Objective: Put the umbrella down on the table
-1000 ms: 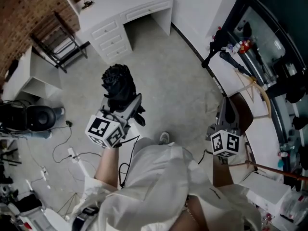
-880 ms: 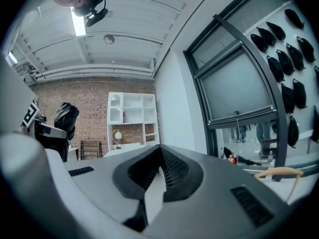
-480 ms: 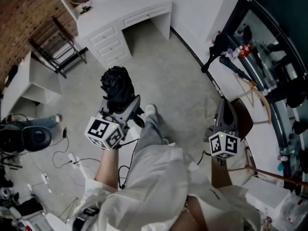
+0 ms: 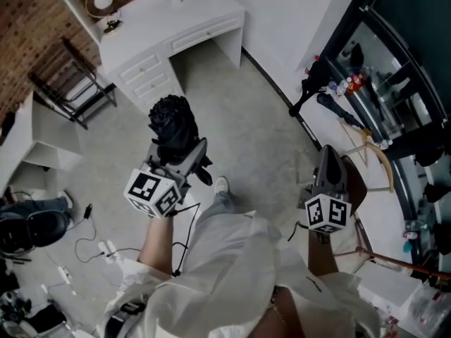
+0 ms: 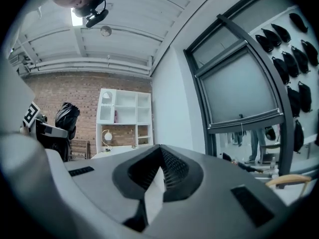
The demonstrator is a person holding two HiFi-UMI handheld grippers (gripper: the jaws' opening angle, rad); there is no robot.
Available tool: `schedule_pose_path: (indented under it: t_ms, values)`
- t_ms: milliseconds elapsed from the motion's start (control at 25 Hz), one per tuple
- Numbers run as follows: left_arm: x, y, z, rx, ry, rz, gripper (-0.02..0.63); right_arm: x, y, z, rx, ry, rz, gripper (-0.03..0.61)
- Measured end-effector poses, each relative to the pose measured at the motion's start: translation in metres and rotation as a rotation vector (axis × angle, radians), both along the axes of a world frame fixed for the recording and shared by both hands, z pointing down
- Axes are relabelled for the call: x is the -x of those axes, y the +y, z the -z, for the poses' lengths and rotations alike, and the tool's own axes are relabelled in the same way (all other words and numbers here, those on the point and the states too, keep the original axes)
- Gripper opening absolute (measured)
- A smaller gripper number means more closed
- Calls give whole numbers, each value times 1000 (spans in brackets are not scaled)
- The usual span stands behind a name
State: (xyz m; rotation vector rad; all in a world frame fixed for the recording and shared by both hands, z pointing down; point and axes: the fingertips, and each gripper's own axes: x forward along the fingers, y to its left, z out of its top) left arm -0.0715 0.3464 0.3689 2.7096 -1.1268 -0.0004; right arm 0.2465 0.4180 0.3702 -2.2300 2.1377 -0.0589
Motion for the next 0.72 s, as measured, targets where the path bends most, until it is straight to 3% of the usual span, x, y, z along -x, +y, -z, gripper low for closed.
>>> schedule_pose_path:
  t_ms: [360,720]
  values:
    - [20,-98,-5,6,14,-29,275,20,-92,6,-2,20,-31,18]
    - [43,-155,-10,11,45,-27,275,42,-149,15,-7,62,-27,18]
